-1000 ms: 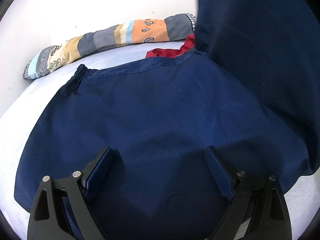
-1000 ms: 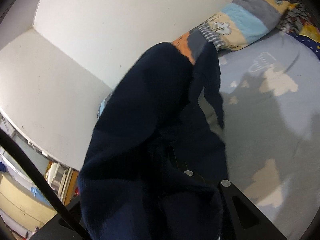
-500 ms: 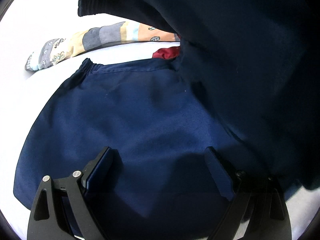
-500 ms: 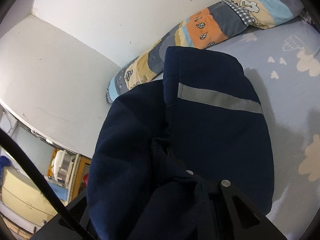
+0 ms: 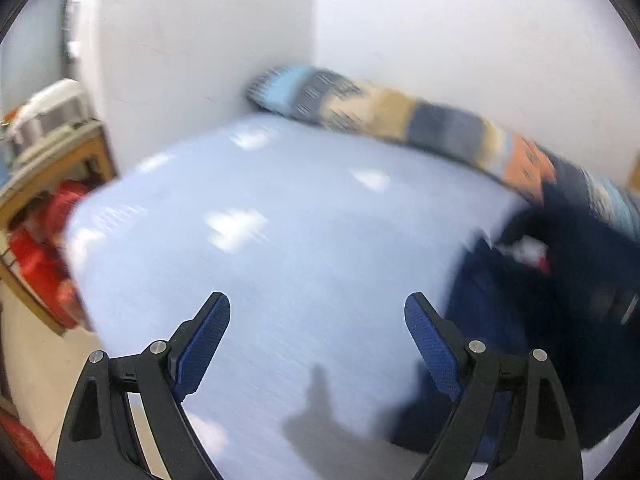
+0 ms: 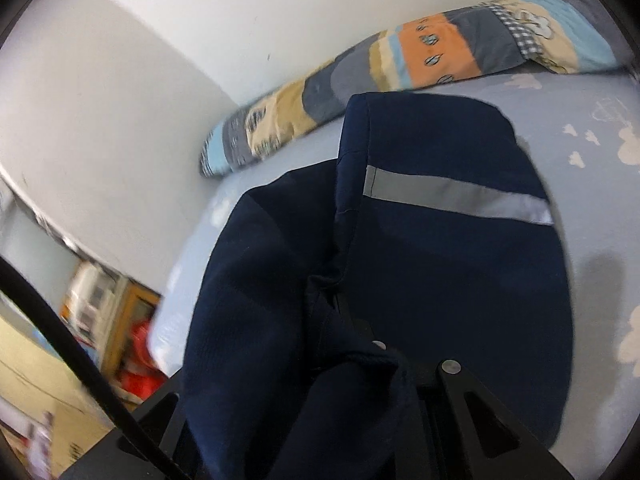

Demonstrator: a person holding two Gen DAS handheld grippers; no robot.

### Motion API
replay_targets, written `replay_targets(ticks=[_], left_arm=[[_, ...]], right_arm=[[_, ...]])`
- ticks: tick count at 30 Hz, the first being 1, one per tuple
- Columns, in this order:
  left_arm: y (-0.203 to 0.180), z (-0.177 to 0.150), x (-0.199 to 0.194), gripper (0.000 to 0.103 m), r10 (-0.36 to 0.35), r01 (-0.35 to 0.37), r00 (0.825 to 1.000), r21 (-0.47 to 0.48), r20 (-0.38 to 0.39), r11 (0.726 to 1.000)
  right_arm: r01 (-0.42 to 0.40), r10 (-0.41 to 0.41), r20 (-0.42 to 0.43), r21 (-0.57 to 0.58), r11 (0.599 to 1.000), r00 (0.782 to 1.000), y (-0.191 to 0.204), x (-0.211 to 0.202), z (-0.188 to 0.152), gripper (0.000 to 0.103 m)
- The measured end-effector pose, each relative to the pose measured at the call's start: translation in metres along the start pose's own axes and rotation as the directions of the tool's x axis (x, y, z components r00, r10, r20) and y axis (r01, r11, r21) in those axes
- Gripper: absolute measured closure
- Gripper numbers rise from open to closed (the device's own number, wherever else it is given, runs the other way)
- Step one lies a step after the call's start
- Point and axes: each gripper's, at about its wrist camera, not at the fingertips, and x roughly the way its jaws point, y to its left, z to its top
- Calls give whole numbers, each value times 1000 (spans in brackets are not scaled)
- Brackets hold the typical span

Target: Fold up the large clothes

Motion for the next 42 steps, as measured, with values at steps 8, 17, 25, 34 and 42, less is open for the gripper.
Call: replay_targets(ticks=[8,17,25,34,42], left_arm=[[33,4,21,14,-52,46,996,-93,-68,995],[4,-3,52,14,-168,149,971,-118,-169,982],[-21,5,133,14,-364,294,860,-236,-357,926],[-56,-18,233,14,-791,475,428,-636,-438,609],[-103,3,243,14,-850,547,349,-652,-393,526]], right_arm=[[380,-467,-19,-552,742,884,43,137,-111,84],[110,-249,-154,-596,795,956,46,89,-94,39],[23,-103,-134,-497,868,986,3,-2,-17,33],[90,-136,-105,-358,929,985,-64,-7,9,32],[15,-43,-109,-246,969,993,-92,15,21,32]])
